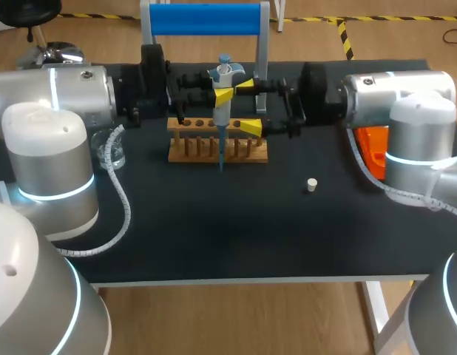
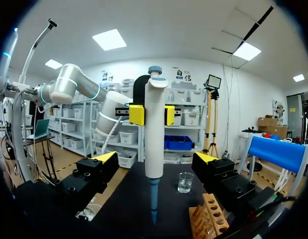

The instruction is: Invert the test tube, pick up the pipette, mount the tip to pipette, aspirate from beaker and dispense into the tube, eject the tip, return the pipette, and cap with the stopper.

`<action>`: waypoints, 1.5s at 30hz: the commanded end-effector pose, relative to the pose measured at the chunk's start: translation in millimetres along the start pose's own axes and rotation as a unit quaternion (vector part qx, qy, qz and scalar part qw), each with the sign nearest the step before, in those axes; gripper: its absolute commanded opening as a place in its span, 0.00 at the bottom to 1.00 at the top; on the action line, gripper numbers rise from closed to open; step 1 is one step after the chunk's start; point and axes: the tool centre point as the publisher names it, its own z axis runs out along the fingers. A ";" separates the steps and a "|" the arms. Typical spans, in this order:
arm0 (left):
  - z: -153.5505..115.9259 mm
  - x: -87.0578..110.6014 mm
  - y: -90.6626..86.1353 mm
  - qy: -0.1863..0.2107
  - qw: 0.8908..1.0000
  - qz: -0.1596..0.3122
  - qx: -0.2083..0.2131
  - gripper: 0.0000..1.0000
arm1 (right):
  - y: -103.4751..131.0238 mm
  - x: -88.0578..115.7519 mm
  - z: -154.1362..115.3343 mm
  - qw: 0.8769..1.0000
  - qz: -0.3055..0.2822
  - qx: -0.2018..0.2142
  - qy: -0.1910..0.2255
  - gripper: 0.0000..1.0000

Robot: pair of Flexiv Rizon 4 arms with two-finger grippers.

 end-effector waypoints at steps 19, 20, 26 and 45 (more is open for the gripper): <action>0.7 1.0 0.4 -0.003 1.000 0.000 0.002 0.00 | 1.9 -11.1 26.2 0.999 0.010 0.009 0.029 1.00; 0.7 1.0 0.4 -0.003 1.000 0.000 0.002 0.00 | 1.9 -10.6 27.1 1.000 0.009 0.009 0.027 1.00; 0.7 1.0 0.4 -0.003 1.000 0.000 0.002 0.00 | 3.0 -7.6 31.3 1.000 0.005 0.010 0.024 1.00; 0.7 1.0 0.4 -0.003 1.000 0.000 0.002 0.00 | 2.9 -2.9 44.9 1.000 0.007 0.011 0.026 0.66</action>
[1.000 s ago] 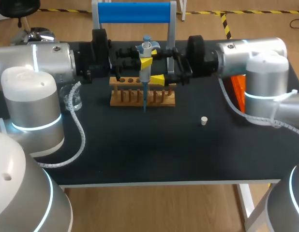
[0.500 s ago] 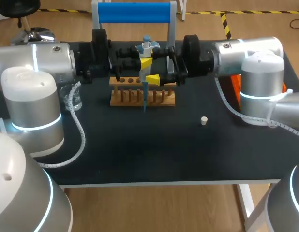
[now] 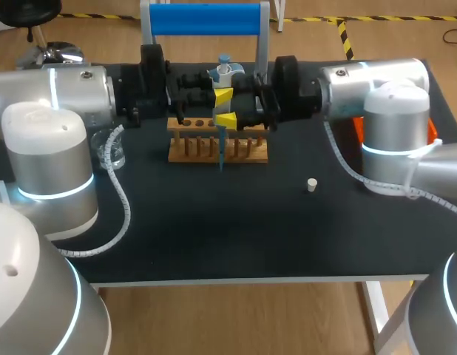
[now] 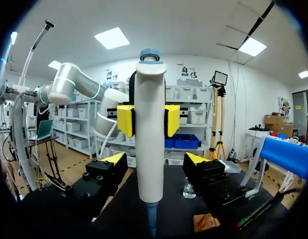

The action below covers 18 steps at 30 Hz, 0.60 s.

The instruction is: Invert the test tube, pick up the pipette, mount the tip to pipette, aspirate from beaker and dispense into the tube, eject the tip, return the pipette, and cap with the stopper.

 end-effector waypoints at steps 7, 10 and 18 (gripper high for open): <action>1.0 1.2 0.1 -0.003 1.000 0.000 0.001 0.00 | -0.3 -0.4 4.8 1.000 0.001 -0.001 0.003 0.57; 1.0 1.2 0.1 -0.003 1.000 0.000 0.001 0.00 | -0.4 -0.4 5.8 1.000 0.002 -0.001 0.004 0.56; 1.0 1.2 0.1 -0.003 1.000 0.000 0.001 0.00 | 0.4 0.0 8.0 1.000 0.002 -0.004 0.007 0.50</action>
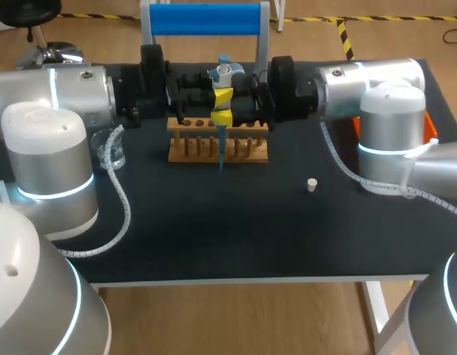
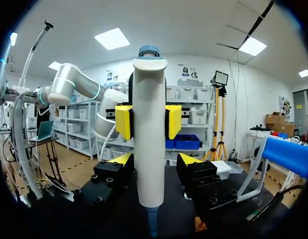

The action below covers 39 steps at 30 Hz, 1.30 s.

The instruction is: Invert the test tube, pick up the pipette, mount the tip to pipette, aspirate from beaker and dispense into the tube, eject the tip, return the pipette, and cap with the stopper.

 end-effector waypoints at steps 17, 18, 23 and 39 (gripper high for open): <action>1.0 1.3 0.0 -0.003 1.000 0.000 0.001 0.16 | 2.4 3.0 1.4 1.000 -0.003 -0.013 0.011 0.00; 1.0 1.3 0.0 -0.003 1.000 0.000 0.001 0.44 | 2.3 3.1 1.0 1.000 -0.003 -0.013 0.011 0.00; 1.0 1.3 0.0 -0.003 1.000 0.000 0.001 1.00 | 2.1 4.0 -3.8 1.000 -0.003 -0.013 0.010 0.00; 1.0 1.3 0.0 -0.003 1.000 0.000 0.001 1.00 | 5.4 8.0 -69.0 1.000 -0.020 -0.008 0.008 0.00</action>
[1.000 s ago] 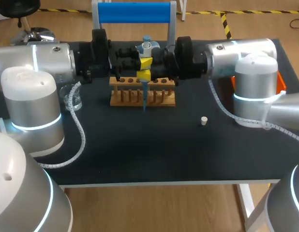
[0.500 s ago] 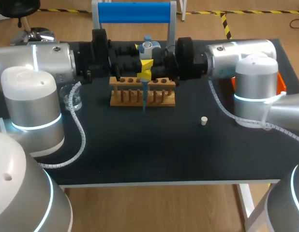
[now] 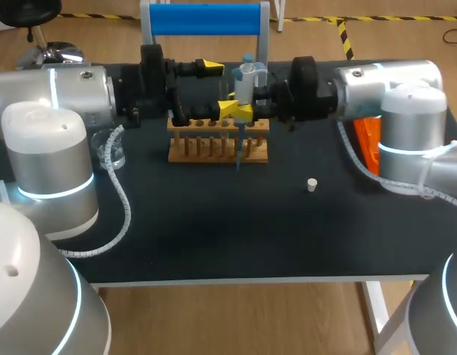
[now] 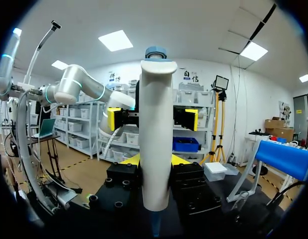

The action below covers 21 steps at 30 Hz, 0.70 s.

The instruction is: Invert the test tube, pick up the pipette, mount the tip to pipette, aspirate from beaker and dispense into the tube, eject the tip, return the pipette, and cap with the stopper.

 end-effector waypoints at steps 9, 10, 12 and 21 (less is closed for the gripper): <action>0.9 1.2 0.2 -0.003 1.000 0.000 0.000 1.00 | 16.6 -0.1 -86.2 1.000 -0.007 0.003 0.022 0.00; 0.9 1.2 0.2 -0.003 1.000 0.000 0.000 1.00 | 17.7 -1.3 -93.8 1.000 -0.007 0.004 0.020 0.00; 0.9 1.2 0.2 -0.003 1.000 0.000 0.000 1.00 | 19.8 -3.2 -106.4 1.000 -0.007 0.005 0.021 0.00; 0.9 1.2 0.2 -0.003 1.000 0.000 0.000 1.00 | 30.2 -16.3 -160.2 1.000 -0.016 0.019 0.016 0.00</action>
